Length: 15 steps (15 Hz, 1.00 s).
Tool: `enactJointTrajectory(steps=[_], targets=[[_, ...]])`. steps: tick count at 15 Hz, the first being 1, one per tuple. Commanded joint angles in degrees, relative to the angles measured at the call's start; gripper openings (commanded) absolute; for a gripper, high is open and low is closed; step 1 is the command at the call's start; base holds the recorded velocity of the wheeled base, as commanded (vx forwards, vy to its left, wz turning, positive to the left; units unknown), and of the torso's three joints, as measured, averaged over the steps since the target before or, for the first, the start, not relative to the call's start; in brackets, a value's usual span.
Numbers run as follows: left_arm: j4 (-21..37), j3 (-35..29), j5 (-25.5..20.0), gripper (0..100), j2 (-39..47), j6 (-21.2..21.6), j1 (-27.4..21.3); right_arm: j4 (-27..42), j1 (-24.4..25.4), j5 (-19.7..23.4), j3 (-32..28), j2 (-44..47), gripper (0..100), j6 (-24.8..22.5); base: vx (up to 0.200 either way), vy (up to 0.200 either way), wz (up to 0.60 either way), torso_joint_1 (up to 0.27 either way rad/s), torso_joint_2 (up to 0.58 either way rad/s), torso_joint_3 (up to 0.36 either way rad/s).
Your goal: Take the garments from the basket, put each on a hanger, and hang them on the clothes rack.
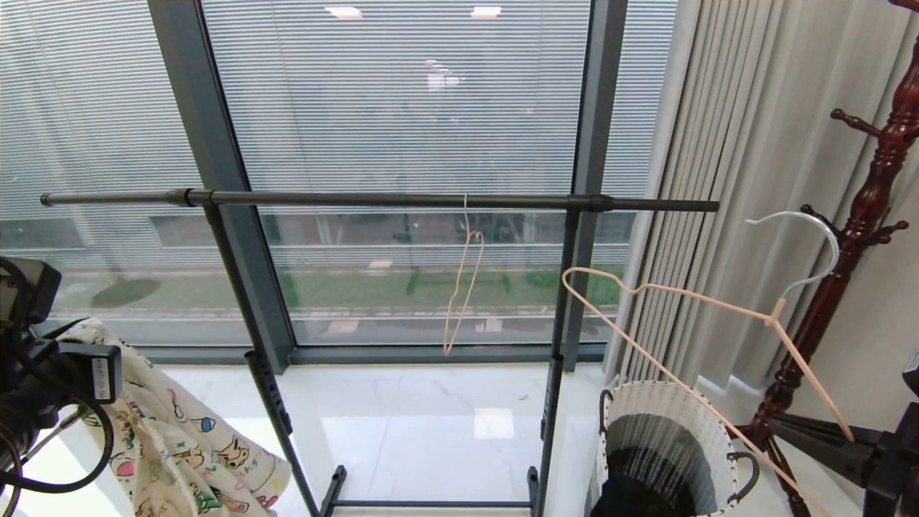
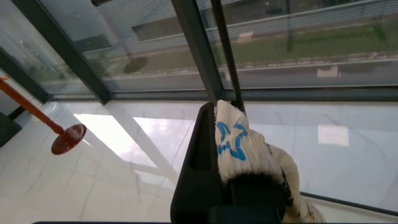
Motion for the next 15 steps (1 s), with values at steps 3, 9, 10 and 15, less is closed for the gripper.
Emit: enactJointTrajectory(steps=[3,9,10,15], targets=[[-0.03,-0.11,0.04,0,0.00,-0.01,0.00,-0.07,0.15,0.03,-0.60,0.10,0,-0.04,-0.133,0.000,0.00,0.005,0.00,0.000],[-0.91,-0.02,0.04,0,0.00,-0.01,0.00,-0.07,0.50,0.03,-0.69,0.10,0,-0.04,-0.200,0.000,0.00,0.002,0.00,0.004],[-0.99,-0.02,0.04,0,0.00,-0.01,0.00,-0.07,0.59,0.03,-0.69,0.10,0,-0.04,-0.200,0.000,0.00,-0.007,0.01,0.007],[-0.91,-0.29,-0.84,0,0.09,-0.09,-0.18,-0.07,1.20,0.12,-0.60,0.10,0,-0.04,-0.080,0.000,0.00,0.002,0.00,0.002]])
